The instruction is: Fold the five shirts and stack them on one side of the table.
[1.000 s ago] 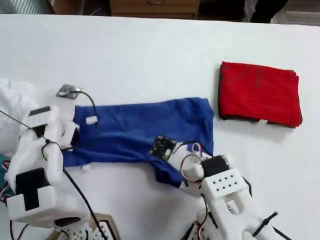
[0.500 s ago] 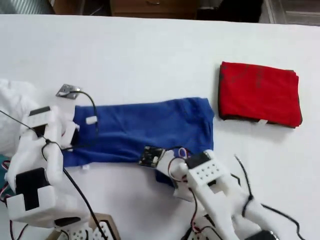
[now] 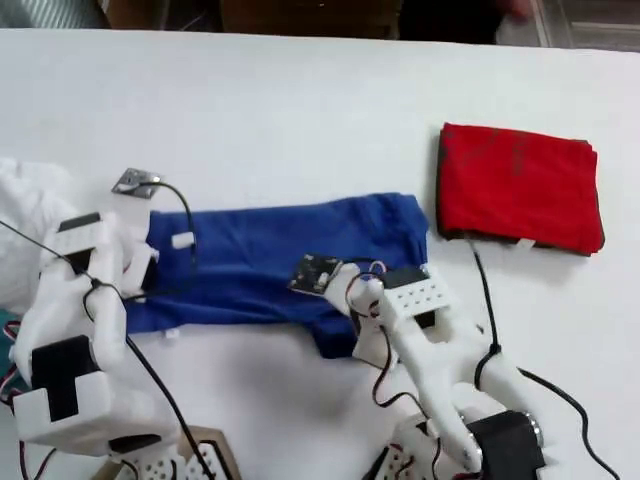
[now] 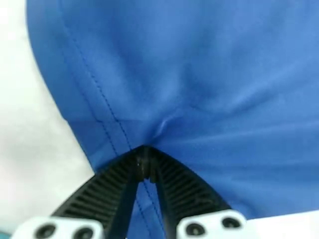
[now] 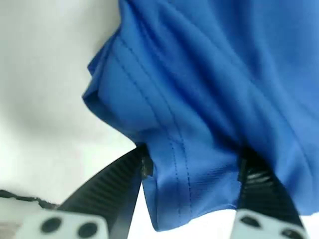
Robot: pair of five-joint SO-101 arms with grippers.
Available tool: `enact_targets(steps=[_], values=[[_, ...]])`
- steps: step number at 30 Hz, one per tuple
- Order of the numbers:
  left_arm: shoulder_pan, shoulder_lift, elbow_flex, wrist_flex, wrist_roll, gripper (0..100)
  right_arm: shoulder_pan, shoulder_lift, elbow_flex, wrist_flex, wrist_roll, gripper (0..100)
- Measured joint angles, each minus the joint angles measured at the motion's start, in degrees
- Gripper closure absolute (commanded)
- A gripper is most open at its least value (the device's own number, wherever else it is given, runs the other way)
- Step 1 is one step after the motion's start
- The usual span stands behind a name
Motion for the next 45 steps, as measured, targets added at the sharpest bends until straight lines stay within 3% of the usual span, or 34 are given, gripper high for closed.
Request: enact_targets(steps=[6, 10, 11, 13, 20, 31, 40, 45], values=[[0.0, 0.0, 0.0, 0.0, 0.0, 97, 0.1, 0.2, -0.2, 0.1, 0.5, 73.7], [0.0, 0.0, 0.0, 0.0, 0.0, 97, 0.3, 0.2, -0.8, 0.9, 0.7, 97.4], [0.0, 0.0, 0.0, 0.0, 0.0, 97, 0.4, 0.2, -1.2, 1.0, 0.7, 99.1], [0.0, 0.0, 0.0, 0.0, 0.0, 97, 1.3, 0.3, -1.3, 1.1, 0.6, 95.0], [0.0, 0.0, 0.0, 0.0, 0.0, 97, 1.5, 0.7, -3.5, 2.1, 0.5, 97.9], [0.0, 0.0, 0.0, 0.0, 0.0, 97, 1.5, 1.2, -22.4, 11.8, 6.4, 97.9], [0.0, 0.0, 0.0, 0.0, 0.0, 97, 5.0, 17.9, -38.5, 12.2, 7.2, 97.7], [0.0, 0.0, 0.0, 0.0, 0.0, 97, 7.3, 28.3, -49.0, 15.4, 7.1, 83.7]])
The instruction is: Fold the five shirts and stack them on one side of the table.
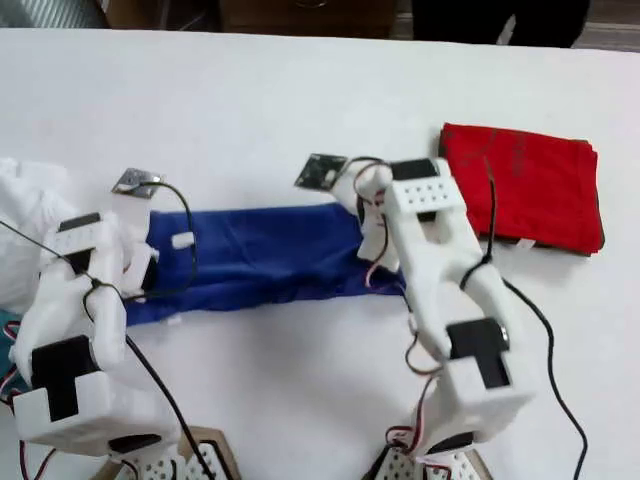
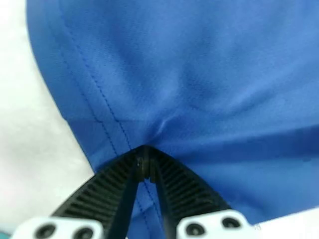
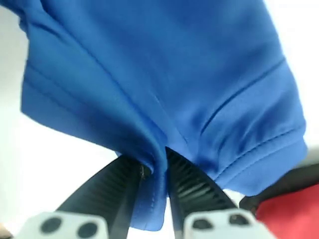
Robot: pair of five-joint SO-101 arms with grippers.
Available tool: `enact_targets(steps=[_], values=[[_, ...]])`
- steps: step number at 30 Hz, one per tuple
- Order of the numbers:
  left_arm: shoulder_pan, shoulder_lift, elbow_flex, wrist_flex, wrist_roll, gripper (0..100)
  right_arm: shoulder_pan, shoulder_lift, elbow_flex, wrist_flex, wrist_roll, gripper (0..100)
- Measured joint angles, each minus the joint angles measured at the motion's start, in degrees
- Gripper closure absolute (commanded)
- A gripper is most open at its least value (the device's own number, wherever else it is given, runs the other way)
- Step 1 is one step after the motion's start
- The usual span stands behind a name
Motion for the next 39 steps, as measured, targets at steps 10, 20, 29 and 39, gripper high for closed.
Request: enact_targets(steps=[10, 20, 29, 39], values=[[0.0, 0.0, 0.0, 0.0, 0.0, 97, 1.7, 2.6, -13.8, 3.8, -5.9, 78.4], [0.0, 0.0, 0.0, 0.0, 0.0, 97, 7.6, -0.1, -14.3, 12.2, -10.8, 97.5], [0.0, 0.0, 0.0, 0.0, 0.0, 97, 5.4, -12.3, 12.1, 5.6, -6.9, 97.8], [0.0, 0.0, 0.0, 0.0, 0.0, 97, -3.8, -14.1, 23.8, -10.9, -17.5, 97.8]])
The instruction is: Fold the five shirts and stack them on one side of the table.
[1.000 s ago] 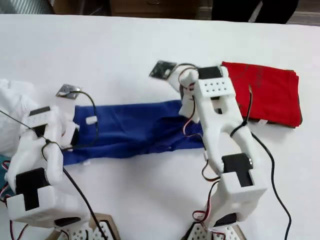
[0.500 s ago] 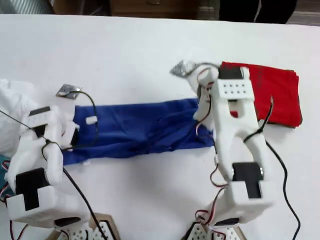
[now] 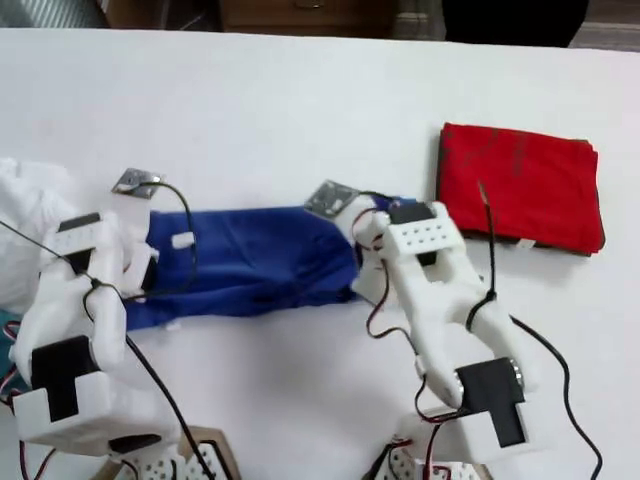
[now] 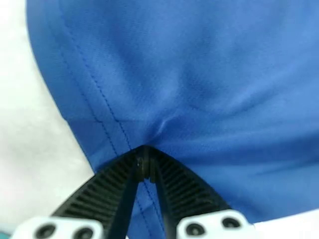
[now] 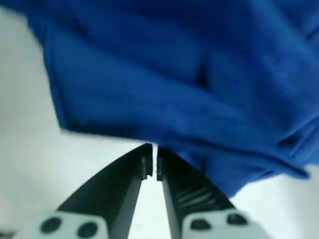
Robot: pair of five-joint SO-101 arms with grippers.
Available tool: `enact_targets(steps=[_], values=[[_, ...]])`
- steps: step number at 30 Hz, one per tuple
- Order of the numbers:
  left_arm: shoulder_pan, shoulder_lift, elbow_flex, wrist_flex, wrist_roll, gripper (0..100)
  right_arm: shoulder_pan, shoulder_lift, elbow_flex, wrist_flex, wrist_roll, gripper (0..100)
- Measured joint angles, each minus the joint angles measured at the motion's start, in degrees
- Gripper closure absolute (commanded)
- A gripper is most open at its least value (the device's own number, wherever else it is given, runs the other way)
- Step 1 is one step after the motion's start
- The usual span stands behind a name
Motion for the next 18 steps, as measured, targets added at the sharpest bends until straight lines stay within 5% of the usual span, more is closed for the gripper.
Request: enact_targets(steps=[10, 18], values=[[0.0, 0.0, 0.0, 0.0, 0.0, 97, -2.4, -0.2, 0.0, -17.7, -13.9, 97.8], [0.0, 0.0, 0.0, 0.0, 0.0, 97, 1.8, -0.4, -7.3, -11.1, -18.5, 97.8]])
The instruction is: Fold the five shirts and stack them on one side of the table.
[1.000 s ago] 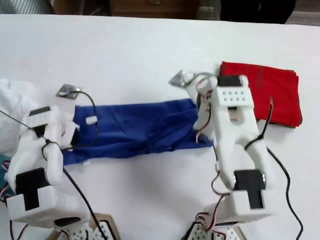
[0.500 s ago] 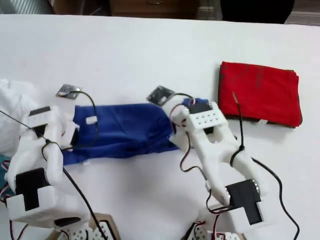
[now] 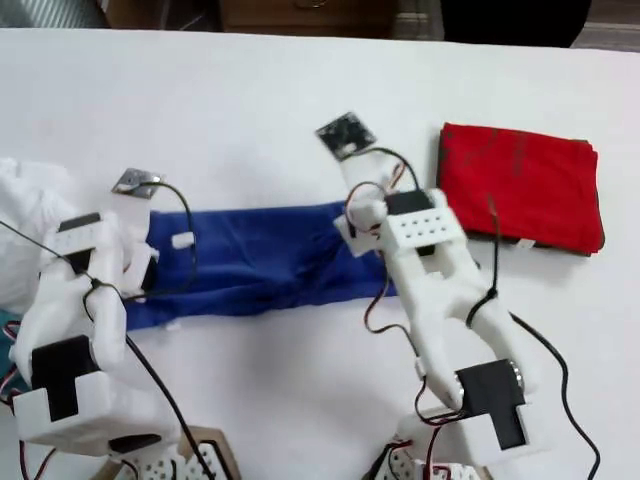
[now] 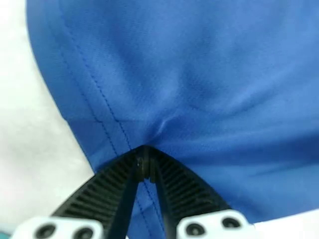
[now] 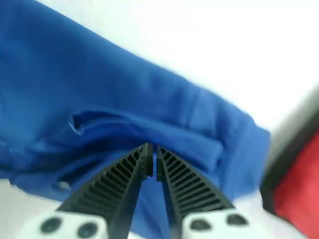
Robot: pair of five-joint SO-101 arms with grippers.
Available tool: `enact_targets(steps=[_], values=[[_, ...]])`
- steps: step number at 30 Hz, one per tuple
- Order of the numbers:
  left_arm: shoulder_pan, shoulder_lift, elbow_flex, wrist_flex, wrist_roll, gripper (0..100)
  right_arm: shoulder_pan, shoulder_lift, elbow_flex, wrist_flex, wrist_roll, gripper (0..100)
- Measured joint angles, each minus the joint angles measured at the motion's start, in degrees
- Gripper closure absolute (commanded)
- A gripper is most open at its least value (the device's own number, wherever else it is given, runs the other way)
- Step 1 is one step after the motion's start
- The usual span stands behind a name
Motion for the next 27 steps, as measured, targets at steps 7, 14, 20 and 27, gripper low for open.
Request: enact_targets(steps=[7, 14, 20, 27], values=[[0.0, 0.0, 0.0, 0.0, 0.0, 97, 1.7, 0.0, -0.3, 11.8, 4.7, 97.8], [0.0, 0.0, 0.0, 0.0, 0.0, 97, -7.6, 4.6, 1.4, 7.0, 4.5, 97.8], [0.0, 0.0, 0.0, 0.0, 0.0, 97, -10.1, 10.4, -0.3, 0.7, -5.0, 97.8], [0.0, 0.0, 0.0, 0.0, 0.0, 97, -10.1, 15.5, -10.2, 0.5, -7.6, 97.8]])
